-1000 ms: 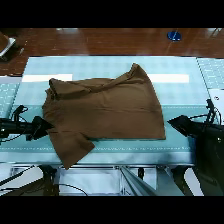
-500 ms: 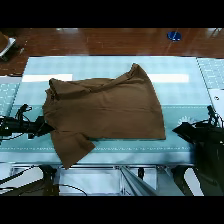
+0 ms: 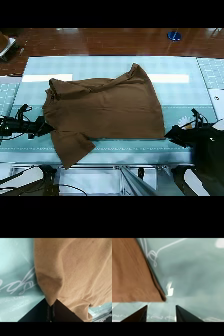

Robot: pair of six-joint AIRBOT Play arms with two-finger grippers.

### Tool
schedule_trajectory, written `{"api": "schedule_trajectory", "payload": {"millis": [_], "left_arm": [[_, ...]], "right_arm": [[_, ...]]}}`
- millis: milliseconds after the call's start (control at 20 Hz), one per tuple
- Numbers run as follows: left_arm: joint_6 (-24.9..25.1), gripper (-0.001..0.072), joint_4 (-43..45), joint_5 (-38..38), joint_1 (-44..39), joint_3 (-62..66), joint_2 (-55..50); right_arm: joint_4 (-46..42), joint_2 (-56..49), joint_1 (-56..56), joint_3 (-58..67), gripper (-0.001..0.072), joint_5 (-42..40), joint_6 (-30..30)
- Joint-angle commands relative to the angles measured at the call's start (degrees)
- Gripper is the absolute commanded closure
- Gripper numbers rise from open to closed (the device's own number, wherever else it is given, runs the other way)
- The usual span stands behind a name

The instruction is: Fold the shirts.

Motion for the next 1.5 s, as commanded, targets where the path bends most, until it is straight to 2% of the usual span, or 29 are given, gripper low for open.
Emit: {"api": "schedule_trajectory", "payload": {"millis": [0, 150, 200, 250, 300, 500, 600, 700, 850, 1050, 1150, 1250, 1450], "left_arm": [[0.0, 0.069, 0.0, -0.1, 0.0, 0.0, 0.0], [0.0, 0.0691, 0.0, 0.4, 0.0, 0.0, 0.0], [0.1, 0.0691, -0.4, 0.6, 0.0, 0.0, 0.1], [0.9, 0.0691, -2.0, 0.6, -0.1, 0.1, 0.5], [2.6, 0.0691, -5.3, 0.6, -0.1, 0.1, 1.4], [8.8, 0.0691, -27.5, 0.3, -0.1, 4.3, 10.6], [9.6, 0.0691, -37.5, 2.2, -0.1, 9.6, 18.6], [9.6, 0.0691, -40.9, 7.6, -0.1, 16.6, 27.6], [9.4, 0.0691, -40.7, 16.7, 0.2, 27.8, 39.7], [7.8, 0.0691, -34.8, 22.7, 1.4, 39.5, 50.6], [5.9, 0.0691, -26.7, 22.6, 1.7, 44.6, 54.9], [1.7, 0.0691, -16.2, 22.7, 1.3, 47.7, 58.8], [-3.3, 0.0691, -3.3, 22.1, -5.6, 48.4, 63.2]], "right_arm": [[6.3, -6.4, 4.2, 0.1, 0.0307, -6.0, -1.7], [10.4, -10.8, 6.4, 0.3, 0.0317, -9.7, -3.1], [11.9, -12.0, 7.1, 1.3, 0.0431, -9.8, -4.5], [13.4, -12.7, 7.7, 3.1, 0.0629, -9.3, -7.2], [15.2, -12.7, 8.2, 6.0, 0.0682, -8.3, -9.9], [15.6, -12.7, 8.3, 27.7, 0.0682, 0.7, -8.8], [13.9, -12.3, 8.3, 42.7, 0.0683, 4.7, -7.1], [10.0, -10.2, 8.3, 56.6, 0.0683, 5.2, -5.9], [0.2, -3.6, 8.2, 71.5, 0.0682, 2.6, -2.5], [-11.3, 9.1, 8.2, 79.5, 0.0683, -1.3, -0.3], [-16.1, 15.5, 8.2, 79.9, 0.0683, -1.3, 0.6], [-20.1, 20.3, 8.2, 79.9, 0.0683, 0.3, 1.7], [-23.7, 25.4, 8.2, 79.9, 0.0683, 4.2, 3.2]]}}
